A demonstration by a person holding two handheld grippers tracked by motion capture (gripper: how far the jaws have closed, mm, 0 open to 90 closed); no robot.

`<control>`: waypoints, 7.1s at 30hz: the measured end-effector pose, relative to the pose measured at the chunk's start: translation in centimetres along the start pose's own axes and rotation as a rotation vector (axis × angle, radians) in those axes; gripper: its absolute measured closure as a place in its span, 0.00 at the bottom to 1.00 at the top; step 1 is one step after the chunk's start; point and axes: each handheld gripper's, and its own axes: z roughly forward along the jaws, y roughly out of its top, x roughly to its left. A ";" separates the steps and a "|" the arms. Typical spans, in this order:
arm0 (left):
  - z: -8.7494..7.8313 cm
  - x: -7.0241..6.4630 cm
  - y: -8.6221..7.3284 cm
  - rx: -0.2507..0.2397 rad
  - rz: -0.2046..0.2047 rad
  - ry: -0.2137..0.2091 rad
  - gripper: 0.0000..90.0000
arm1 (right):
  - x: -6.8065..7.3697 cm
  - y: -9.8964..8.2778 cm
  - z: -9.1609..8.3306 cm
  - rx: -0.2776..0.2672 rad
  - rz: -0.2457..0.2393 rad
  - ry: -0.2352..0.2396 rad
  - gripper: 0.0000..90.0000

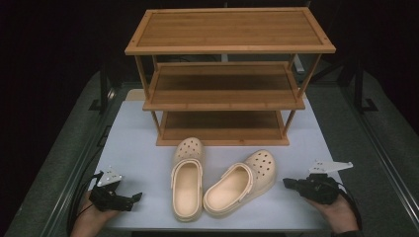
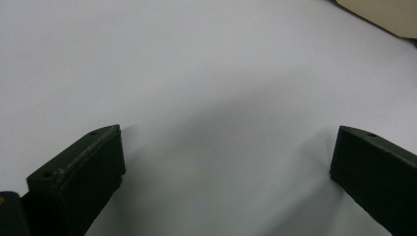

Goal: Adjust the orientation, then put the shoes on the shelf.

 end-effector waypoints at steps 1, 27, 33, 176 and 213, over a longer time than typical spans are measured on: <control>0.0 0.0 0.0 0.000 -0.002 0.000 0.00 | 0.0 -0.2 0.2 0.006 -0.001 0.009 1.00; 0.0 0.0 0.0 -0.002 -0.002 0.000 0.00 | -1.1 2.8 4.7 0.083 -0.060 -0.030 1.00; 0.0 0.0 0.0 -0.002 -0.002 0.000 0.00 | -1.4 3.6 5.5 0.088 -0.063 -0.024 1.00; 2.1 -7.5 11.6 -0.069 0.127 -0.197 0.65 | 8.5 8.8 10.1 -0.011 -0.121 0.022 0.58; -0.7 -6.6 13.4 -0.161 0.127 -0.133 0.85 | 4.7 9.5 4.8 -0.079 -0.068 -0.063 0.85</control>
